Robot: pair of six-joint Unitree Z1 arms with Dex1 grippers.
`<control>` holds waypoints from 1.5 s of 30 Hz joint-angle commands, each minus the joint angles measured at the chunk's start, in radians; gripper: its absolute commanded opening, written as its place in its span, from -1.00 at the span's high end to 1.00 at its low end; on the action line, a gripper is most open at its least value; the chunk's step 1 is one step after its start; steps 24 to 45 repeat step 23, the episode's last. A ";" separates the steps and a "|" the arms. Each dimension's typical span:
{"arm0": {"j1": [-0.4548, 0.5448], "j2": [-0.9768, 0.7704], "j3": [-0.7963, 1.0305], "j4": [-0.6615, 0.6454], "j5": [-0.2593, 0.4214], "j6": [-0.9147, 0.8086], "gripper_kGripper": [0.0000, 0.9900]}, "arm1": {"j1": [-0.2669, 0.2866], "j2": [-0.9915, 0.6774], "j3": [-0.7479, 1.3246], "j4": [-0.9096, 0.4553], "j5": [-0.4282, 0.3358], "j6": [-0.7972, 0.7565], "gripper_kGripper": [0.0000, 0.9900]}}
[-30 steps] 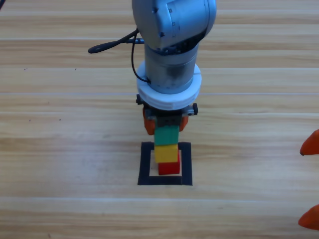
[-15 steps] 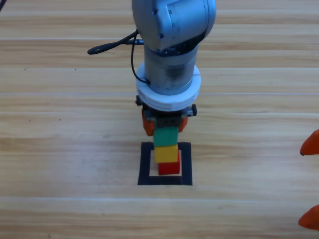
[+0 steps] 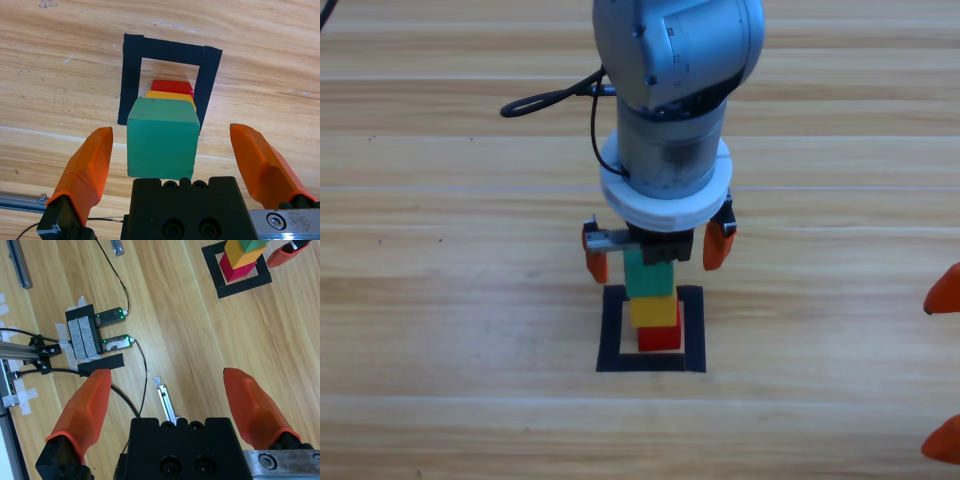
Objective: Stack the blocks in the rectangular block: red at the bottom, yellow in the middle, green on top
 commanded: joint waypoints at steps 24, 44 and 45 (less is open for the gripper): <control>-0.447 -0.707 0.781 -0.219 0.553 -0.194 -1.00 | -0.030 0.086 -0.033 0.048 0.013 -0.014 -0.99; -0.447 -0.707 0.781 -0.219 0.553 -0.194 -1.00 | -0.030 0.086 -0.033 0.048 0.013 -0.014 -0.99; -0.447 -0.707 0.781 -0.219 0.553 -0.194 -1.00 | -0.030 0.086 -0.033 0.048 0.013 -0.014 -0.99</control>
